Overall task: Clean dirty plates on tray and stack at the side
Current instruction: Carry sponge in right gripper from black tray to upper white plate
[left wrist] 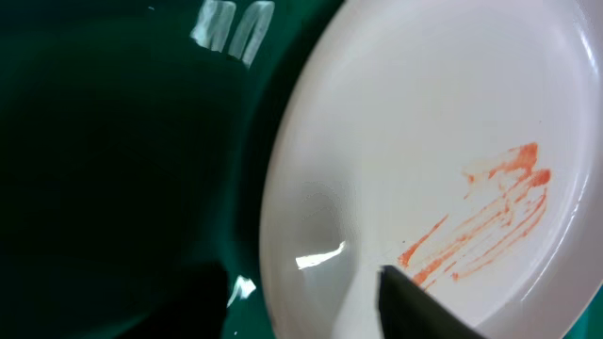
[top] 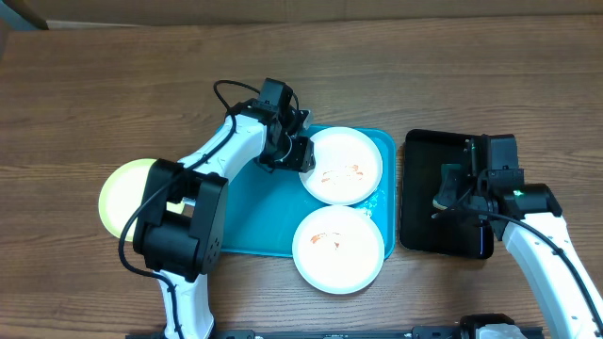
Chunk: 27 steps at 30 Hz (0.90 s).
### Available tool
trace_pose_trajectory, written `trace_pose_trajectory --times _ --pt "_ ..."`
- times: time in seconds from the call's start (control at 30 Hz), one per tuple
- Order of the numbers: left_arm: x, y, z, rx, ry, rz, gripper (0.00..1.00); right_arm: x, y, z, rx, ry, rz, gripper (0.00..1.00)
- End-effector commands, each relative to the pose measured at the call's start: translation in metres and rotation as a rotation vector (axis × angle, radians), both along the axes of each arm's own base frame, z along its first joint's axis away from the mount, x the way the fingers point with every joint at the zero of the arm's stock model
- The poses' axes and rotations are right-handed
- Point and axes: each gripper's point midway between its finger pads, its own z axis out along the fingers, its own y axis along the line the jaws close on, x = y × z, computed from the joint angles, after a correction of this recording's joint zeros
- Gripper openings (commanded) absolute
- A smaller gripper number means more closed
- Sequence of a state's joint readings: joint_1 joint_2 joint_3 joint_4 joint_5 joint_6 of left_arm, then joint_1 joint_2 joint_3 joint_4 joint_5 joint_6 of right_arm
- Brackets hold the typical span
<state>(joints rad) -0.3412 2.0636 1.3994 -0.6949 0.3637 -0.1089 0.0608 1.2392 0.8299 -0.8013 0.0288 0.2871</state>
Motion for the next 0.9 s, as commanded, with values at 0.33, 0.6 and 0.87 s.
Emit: trace_pose_trajectory --times 0.33,0.6,0.87 --pt "-0.014 0.039 -0.023 0.196 0.082 0.065 0.04 0.002 0.009 0.001 0.038 -0.01 0.029 0.04" --pt "-0.013 0.041 -0.001 0.179 0.069 0.123 0.04 0.012 0.08 0.024 0.296 -0.116 0.319 0.04" --pt "-0.017 0.032 0.001 0.127 0.106 0.145 0.04 0.009 0.149 0.03 0.322 -0.165 0.545 0.04"
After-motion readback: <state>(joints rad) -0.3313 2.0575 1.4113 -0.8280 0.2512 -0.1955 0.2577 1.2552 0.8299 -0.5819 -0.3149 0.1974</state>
